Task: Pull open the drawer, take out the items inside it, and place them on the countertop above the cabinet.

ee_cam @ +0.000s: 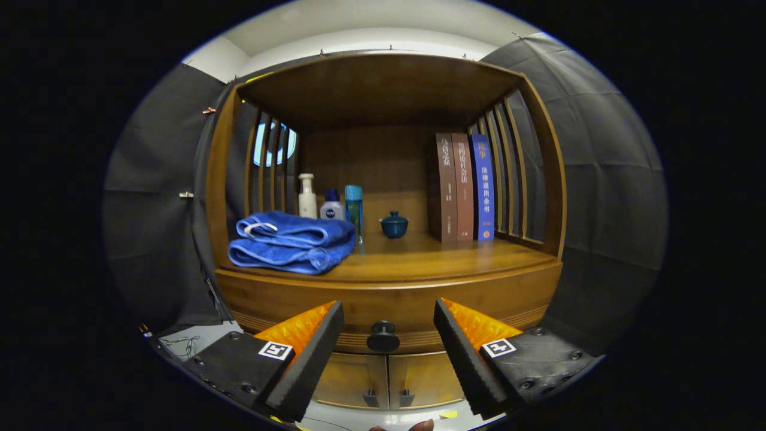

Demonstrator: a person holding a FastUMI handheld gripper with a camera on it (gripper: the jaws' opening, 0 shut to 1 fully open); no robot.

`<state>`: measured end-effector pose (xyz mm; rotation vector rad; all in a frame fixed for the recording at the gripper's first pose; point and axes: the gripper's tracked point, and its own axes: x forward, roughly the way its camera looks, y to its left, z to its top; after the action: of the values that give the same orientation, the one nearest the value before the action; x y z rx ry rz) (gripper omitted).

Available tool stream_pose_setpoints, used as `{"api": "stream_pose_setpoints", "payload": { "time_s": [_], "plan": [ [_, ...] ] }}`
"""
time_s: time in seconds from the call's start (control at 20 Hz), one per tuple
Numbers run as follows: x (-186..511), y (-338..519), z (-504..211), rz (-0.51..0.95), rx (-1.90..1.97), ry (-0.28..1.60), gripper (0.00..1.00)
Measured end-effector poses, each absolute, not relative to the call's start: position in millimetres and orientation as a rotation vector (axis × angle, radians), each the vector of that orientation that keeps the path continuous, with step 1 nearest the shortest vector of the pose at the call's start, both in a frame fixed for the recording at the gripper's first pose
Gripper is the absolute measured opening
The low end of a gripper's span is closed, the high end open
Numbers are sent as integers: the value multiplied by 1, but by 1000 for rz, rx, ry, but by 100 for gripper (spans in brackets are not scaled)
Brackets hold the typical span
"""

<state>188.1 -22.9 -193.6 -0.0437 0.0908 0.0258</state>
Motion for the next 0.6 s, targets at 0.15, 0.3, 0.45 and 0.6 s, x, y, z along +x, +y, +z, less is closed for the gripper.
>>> {"api": "stream_pose_setpoints", "payload": {
  "time_s": [0.15,0.3,0.45,0.6],
  "plan": [
    [212,-19,-223,35,-36,119,99],
    [231,-24,-250,8,-84,165,82],
    [235,-18,-254,8,-75,173,54],
    [237,-19,-252,-10,-117,148,46]
  ]
}}
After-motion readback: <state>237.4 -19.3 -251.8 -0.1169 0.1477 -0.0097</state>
